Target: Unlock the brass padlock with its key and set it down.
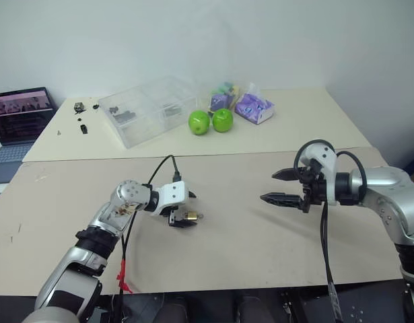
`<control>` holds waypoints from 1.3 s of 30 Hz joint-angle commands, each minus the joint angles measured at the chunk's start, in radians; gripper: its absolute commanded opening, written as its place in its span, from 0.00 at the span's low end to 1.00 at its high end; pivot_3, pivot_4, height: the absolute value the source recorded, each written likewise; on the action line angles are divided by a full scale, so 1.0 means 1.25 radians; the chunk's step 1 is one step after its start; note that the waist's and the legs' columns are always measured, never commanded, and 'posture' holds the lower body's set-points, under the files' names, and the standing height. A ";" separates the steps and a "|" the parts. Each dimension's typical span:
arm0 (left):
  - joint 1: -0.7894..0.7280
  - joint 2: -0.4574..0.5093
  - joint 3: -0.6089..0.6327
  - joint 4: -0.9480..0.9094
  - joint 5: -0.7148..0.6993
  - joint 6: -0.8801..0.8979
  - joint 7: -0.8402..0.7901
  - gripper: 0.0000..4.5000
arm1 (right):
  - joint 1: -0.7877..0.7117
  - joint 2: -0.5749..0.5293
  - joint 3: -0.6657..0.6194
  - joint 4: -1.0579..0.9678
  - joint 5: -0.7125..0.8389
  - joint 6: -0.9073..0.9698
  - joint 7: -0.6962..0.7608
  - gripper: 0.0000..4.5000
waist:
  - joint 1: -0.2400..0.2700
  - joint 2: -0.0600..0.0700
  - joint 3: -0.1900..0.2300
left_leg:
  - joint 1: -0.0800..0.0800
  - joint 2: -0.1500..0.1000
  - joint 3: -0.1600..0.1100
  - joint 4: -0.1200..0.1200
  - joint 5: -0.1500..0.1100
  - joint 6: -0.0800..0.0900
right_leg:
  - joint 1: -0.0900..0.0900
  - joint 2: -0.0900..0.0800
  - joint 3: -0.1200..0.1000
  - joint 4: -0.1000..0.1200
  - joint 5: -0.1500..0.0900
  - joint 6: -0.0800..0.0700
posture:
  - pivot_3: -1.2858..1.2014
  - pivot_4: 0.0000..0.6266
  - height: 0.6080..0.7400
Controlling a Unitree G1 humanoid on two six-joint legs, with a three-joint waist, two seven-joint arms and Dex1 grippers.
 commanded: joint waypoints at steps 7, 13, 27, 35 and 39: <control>0.038 0.022 -0.015 -0.022 -0.002 0.041 -0.051 0.38 | -0.027 -0.014 -0.001 0.012 -0.022 -0.044 0.001 1.00 | 0.000 0.000 0.000 | 0.001 0.000 0.000 0.000 0.000 0.000 | 0.001 0.000 0.000 0.000 0.000 0.000 | 0.52 0.24 1.00; 0.027 0.013 -0.010 -0.019 -0.007 0.063 -0.045 0.18 | -0.028 -0.013 0.000 0.013 -0.025 -0.046 0.006 1.00 | -0.001 0.001 0.000 | 0.001 0.000 0.000 0.000 0.000 0.001 | 0.001 0.000 0.000 0.000 0.000 0.000 | 0.52 0.24 1.00; -0.168 -0.067 0.075 -0.189 -0.189 0.339 -0.049 0.18 | -0.020 -0.010 0.045 -0.017 -0.072 -0.138 0.029 1.00 | 0.001 0.000 0.001 | -0.003 -0.001 -0.001 0.001 0.000 0.000 | 0.000 -0.001 -0.002 -0.003 0.000 0.000 | 0.52 0.24 1.00; -0.248 -0.085 0.080 -0.205 -0.252 0.440 -0.059 0.18 | -0.011 0.032 0.043 -0.045 -0.096 -0.237 0.005 1.00 | -0.005 0.000 0.001 | -0.002 -0.001 -0.001 0.001 0.000 0.001 | 0.001 0.000 -0.001 -0.003 0.000 0.000 | 0.52 0.24 1.00; -0.270 -0.090 0.077 -0.191 -0.266 0.463 -0.061 0.18 | -0.001 0.014 0.028 -0.041 -0.117 -0.298 0.016 1.00 | 0.000 0.001 0.001 | -0.002 -0.001 -0.001 0.001 0.000 0.000 | 0.001 0.000 -0.002 -0.003 0.000 0.000 | 0.52 0.24 1.00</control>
